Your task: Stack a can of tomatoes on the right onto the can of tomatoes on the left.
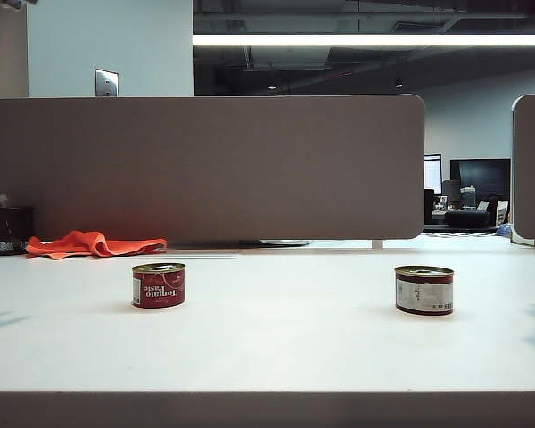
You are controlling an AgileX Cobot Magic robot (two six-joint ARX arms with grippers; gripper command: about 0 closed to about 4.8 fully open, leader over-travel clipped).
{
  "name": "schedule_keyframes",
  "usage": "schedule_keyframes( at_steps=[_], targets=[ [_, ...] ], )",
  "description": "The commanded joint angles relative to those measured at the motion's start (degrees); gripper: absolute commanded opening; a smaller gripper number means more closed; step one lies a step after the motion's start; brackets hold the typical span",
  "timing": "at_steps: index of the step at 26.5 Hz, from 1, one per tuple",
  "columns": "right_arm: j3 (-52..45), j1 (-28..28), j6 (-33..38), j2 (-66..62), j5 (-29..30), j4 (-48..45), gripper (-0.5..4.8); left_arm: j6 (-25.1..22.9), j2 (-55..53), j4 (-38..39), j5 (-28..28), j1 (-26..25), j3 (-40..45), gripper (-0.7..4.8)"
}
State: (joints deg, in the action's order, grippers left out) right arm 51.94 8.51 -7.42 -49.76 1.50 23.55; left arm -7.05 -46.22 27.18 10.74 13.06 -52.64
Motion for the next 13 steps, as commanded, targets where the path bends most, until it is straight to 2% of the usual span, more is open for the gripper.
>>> schedule_keyframes(
  at_steps=[1, 4, 7, 8, 13],
  targets=[
    [0.4, 1.9, -0.3, -3.5, -0.5, 0.8, 1.47, 0.3, -0.4, -0.2, 0.0, 0.0, -0.1, 1.35],
    [0.5, 3.5, -0.3, -6.8, -0.5, 0.7, 3.17, 0.9, -0.8, -0.1, 1.7, 0.0, -0.1, 1.51],
    [0.5, 5.0, -0.1, -10.3, -0.7, 0.6, 4.30, 3.3, -1.7, 0.4, 3.7, 0.0, -0.1, 2.47],
    [0.5, 5.3, 0.0, -11.3, -1.0, 0.6, 4.75, 3.7, -2.2, 0.7, 3.9, 0.0, -0.1, 2.57],
    [0.6, 7.0, 4.9, -18.3, -1.6, 0.2, 4.79, 4.2, -3.3, 1.9, 5.2, 0.0, -0.1, 2.57]
  ],
)
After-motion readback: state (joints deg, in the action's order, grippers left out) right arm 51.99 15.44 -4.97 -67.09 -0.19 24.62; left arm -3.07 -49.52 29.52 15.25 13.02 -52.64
